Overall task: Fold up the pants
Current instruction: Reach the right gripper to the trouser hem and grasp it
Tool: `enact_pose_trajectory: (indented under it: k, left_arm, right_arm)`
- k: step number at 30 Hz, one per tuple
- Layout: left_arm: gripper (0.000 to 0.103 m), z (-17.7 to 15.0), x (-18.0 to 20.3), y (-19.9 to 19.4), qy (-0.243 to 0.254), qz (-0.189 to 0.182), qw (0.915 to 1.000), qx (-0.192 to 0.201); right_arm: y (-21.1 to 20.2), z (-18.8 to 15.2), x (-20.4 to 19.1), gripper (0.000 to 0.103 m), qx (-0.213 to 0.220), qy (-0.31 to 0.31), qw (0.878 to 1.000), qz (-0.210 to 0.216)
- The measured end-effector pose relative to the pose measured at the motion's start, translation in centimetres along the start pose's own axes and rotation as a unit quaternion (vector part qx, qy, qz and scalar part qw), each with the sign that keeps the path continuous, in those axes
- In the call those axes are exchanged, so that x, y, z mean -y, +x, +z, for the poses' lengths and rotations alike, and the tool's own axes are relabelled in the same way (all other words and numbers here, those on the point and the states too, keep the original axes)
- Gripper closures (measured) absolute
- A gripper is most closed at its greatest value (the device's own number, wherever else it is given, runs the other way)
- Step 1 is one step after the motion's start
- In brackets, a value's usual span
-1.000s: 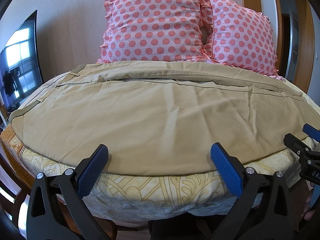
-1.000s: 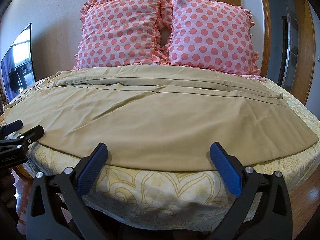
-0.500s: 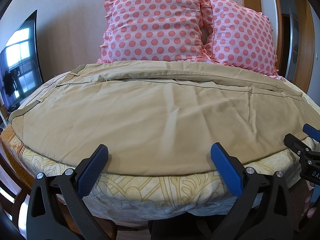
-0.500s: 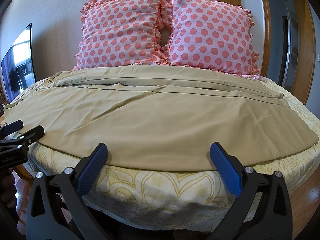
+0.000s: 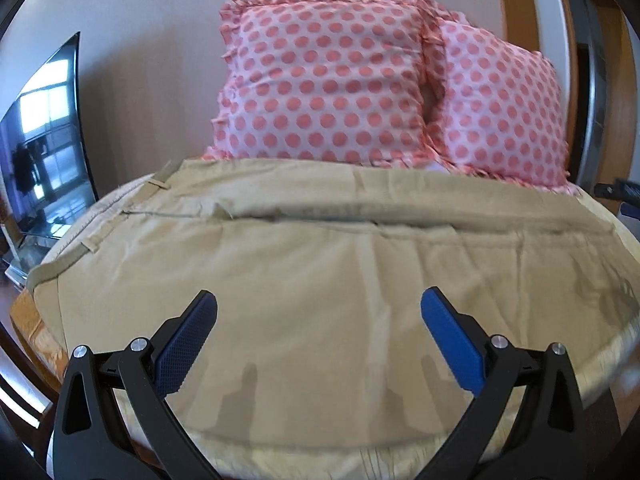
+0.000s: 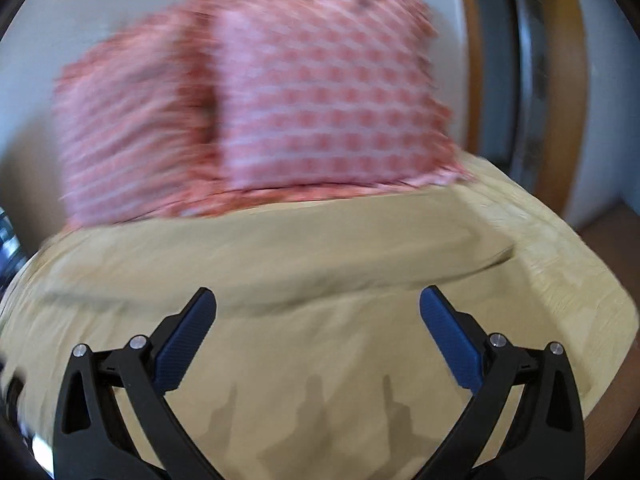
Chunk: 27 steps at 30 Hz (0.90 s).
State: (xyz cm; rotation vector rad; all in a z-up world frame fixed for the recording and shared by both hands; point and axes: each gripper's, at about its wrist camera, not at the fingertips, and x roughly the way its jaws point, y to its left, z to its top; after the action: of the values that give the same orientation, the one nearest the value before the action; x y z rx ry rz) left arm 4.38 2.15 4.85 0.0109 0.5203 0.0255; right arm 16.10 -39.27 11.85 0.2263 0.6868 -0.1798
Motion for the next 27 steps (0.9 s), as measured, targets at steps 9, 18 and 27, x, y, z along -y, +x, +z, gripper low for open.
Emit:
enact_pose_trajectory:
  k: [9, 18, 27]
  left_arm:
    - [0.001, 0.6, 0.3, 2.2, -0.002, -0.016, 0.9998, -0.009]
    - [0.001, 0.8, -0.1, 3.4, -0.008, -0.037, 0.9991, -0.019]
    - [0.001, 0.4, -0.9, 2.3, -0.028, -0.047, 0.9983, -0.019]
  right_arm:
    - [17.3, 10.4, 7.4, 0.03, -0.09, 0.152, 0.975, -0.135]
    - [22.6, 11.1, 7.7, 0.049, -0.092, 0.134, 0.96, -0.23]
    - [15.2, 8.3, 12.8, 0.096, -0.016, 0.227, 0.97, -0.084]
